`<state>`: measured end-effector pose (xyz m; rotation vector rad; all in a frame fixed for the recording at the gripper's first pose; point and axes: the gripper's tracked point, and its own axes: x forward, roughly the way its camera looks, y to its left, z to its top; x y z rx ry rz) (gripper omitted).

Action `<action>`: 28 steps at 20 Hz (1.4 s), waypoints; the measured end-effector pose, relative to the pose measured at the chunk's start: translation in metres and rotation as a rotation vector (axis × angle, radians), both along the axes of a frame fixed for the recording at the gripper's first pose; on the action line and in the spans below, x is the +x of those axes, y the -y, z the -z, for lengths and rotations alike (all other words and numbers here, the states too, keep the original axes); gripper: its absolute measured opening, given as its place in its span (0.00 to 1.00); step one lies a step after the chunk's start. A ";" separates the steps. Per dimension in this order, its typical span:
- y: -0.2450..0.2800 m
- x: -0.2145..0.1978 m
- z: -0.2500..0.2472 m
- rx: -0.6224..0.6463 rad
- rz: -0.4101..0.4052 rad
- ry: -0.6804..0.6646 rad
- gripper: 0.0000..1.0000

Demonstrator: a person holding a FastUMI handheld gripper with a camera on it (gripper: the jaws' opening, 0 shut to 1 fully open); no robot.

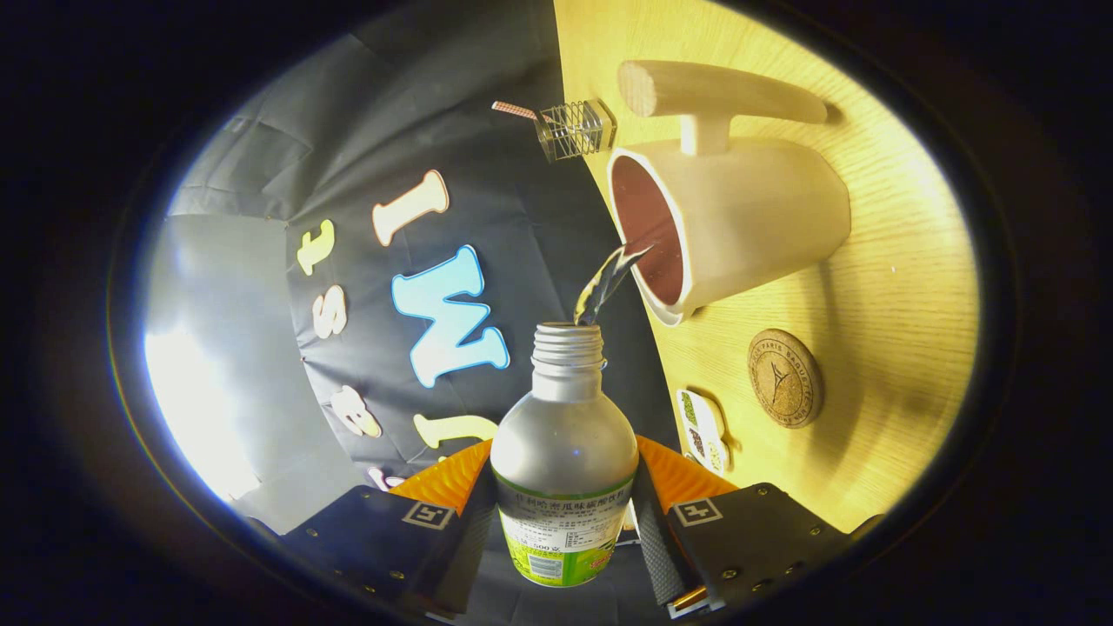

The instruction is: Take the bottle from table, then pour the juice into the cup, finally place the bottle on the coaster

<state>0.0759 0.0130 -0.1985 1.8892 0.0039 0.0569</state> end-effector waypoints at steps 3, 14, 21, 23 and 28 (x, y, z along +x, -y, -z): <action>0.001 -0.001 -0.003 0.019 0.008 0.005 0.76; 0.003 0.000 -0.007 0.091 0.025 0.004 0.76; 0.011 0.001 -0.012 0.188 0.050 -0.002 0.76; 0.013 0.002 -0.017 0.214 0.058 0.003 0.76; 0.021 0.003 -0.024 0.260 0.090 -0.004 0.76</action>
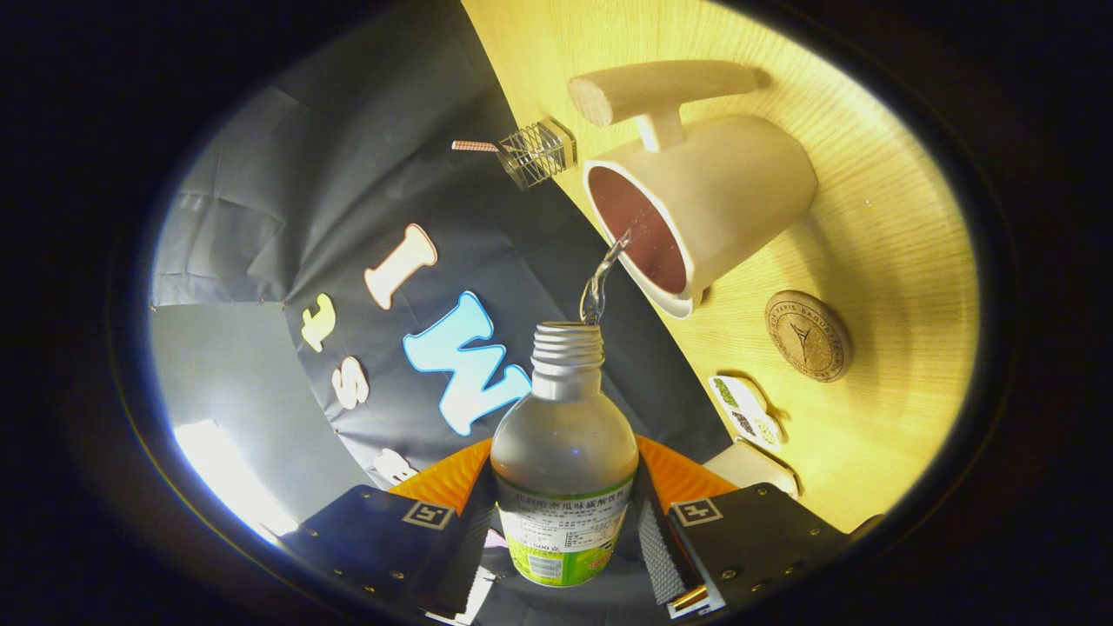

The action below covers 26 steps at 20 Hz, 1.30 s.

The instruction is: Take the bottle from table, then pour the juice into the cup, finally place the bottle on the coaster

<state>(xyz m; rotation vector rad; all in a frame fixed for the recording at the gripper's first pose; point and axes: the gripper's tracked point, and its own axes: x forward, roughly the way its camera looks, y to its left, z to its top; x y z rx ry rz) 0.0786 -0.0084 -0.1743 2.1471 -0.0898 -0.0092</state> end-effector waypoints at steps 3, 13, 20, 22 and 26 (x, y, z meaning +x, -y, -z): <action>0.010 0.001 -0.001 0.039 0.024 -0.008 0.76; 0.016 0.016 -0.004 0.115 0.023 -0.023 0.76; 0.023 0.014 -0.001 0.115 0.038 -0.034 0.76; 0.023 0.014 0.001 0.119 0.036 -0.039 0.76; 0.019 0.014 0.002 0.124 0.021 -0.045 0.76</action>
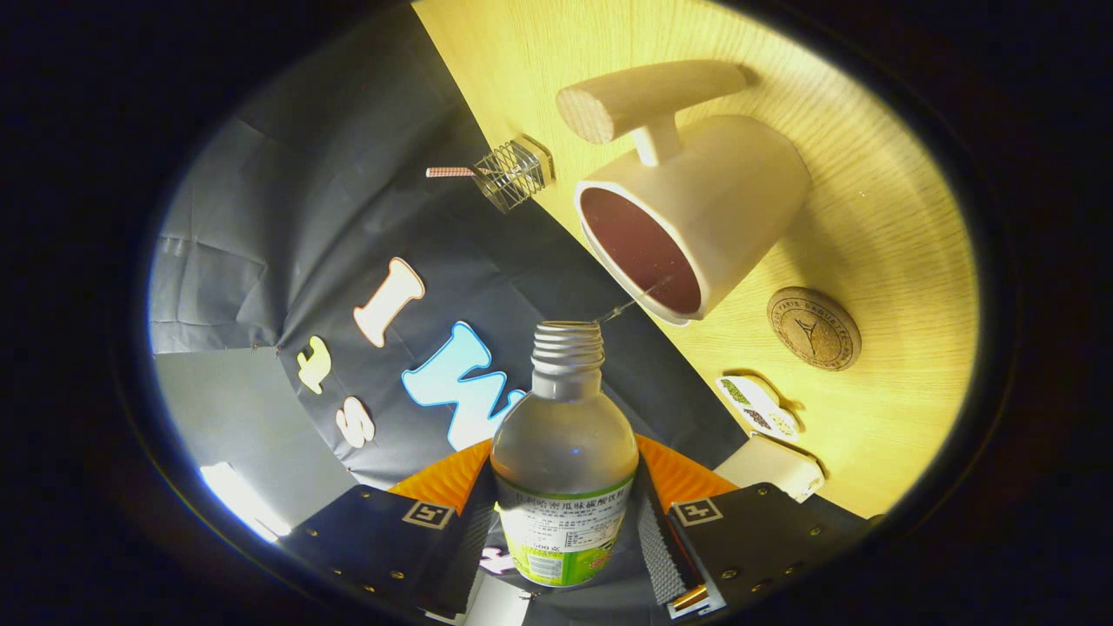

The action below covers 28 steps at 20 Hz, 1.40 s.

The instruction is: Take the bottle from table, then pour the juice into the cup, finally place the bottle on the coaster

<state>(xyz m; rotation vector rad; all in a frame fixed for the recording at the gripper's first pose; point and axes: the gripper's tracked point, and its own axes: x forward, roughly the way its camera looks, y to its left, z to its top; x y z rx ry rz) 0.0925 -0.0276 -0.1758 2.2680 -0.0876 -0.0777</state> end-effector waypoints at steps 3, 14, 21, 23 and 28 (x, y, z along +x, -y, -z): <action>0.000 -0.001 0.000 0.001 0.001 -0.002 0.76; 0.006 -0.002 0.000 -0.011 0.016 0.003 0.76; 0.006 -0.002 -0.001 -0.013 0.016 0.008 0.76; 0.006 -0.001 0.000 -0.017 0.017 0.007 0.76; 0.005 0.000 0.004 -0.020 0.013 0.004 0.76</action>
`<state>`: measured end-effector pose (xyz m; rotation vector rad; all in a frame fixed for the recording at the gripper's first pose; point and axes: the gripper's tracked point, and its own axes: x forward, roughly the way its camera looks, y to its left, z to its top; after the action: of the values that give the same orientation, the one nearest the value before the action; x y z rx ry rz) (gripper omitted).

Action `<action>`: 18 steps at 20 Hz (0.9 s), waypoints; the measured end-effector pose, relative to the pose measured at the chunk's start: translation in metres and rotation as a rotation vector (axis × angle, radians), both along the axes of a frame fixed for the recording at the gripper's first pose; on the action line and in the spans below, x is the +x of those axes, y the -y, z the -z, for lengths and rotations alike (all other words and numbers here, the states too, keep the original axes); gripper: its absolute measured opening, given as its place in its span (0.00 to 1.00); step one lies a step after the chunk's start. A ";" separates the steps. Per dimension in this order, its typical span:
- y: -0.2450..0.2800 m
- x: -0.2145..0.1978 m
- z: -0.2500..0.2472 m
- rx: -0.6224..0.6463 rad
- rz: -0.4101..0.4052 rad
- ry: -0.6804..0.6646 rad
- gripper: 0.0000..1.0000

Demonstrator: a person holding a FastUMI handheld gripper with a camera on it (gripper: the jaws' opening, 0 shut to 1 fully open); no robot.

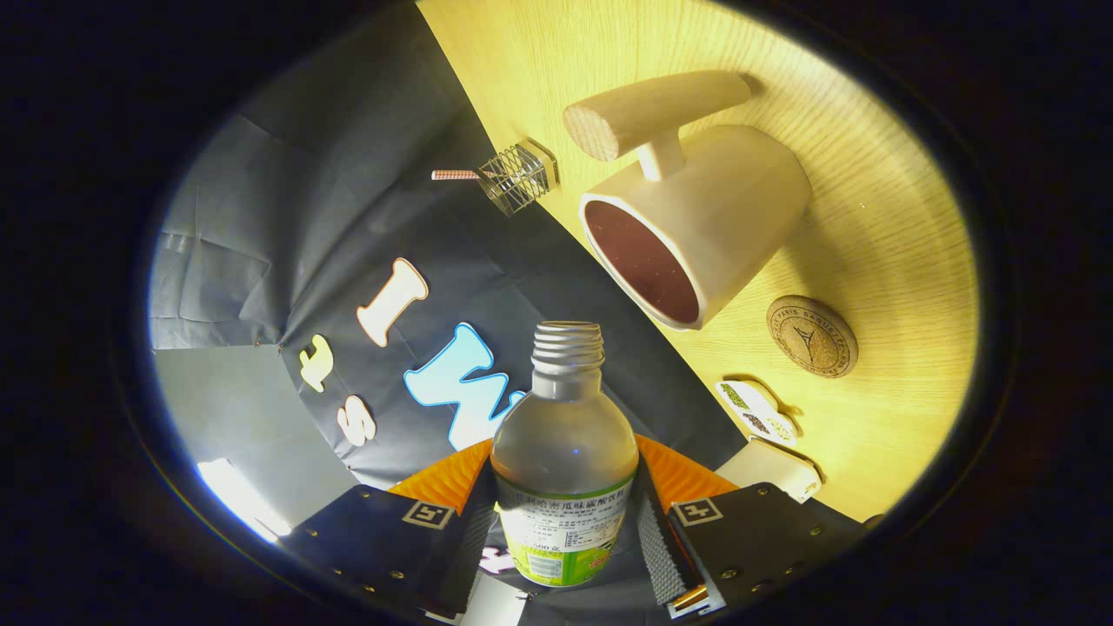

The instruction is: Take the bottle from table, then pour the juice into the cup, finally place the bottle on the coaster

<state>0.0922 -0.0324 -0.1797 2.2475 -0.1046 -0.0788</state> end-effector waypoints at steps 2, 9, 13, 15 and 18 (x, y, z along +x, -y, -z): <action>0.000 -0.001 0.000 0.002 0.001 0.000 0.76; -0.004 -0.002 -0.002 -0.099 -0.012 0.010 0.76; -0.005 -0.003 0.002 -0.290 -0.036 -0.025 0.76; -0.001 -0.005 0.006 -0.371 -0.046 -0.043 0.76; -0.001 -0.006 0.004 -0.467 -0.057 -0.030 0.76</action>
<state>0.0864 -0.0313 -0.1841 1.7808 -0.0366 -0.0510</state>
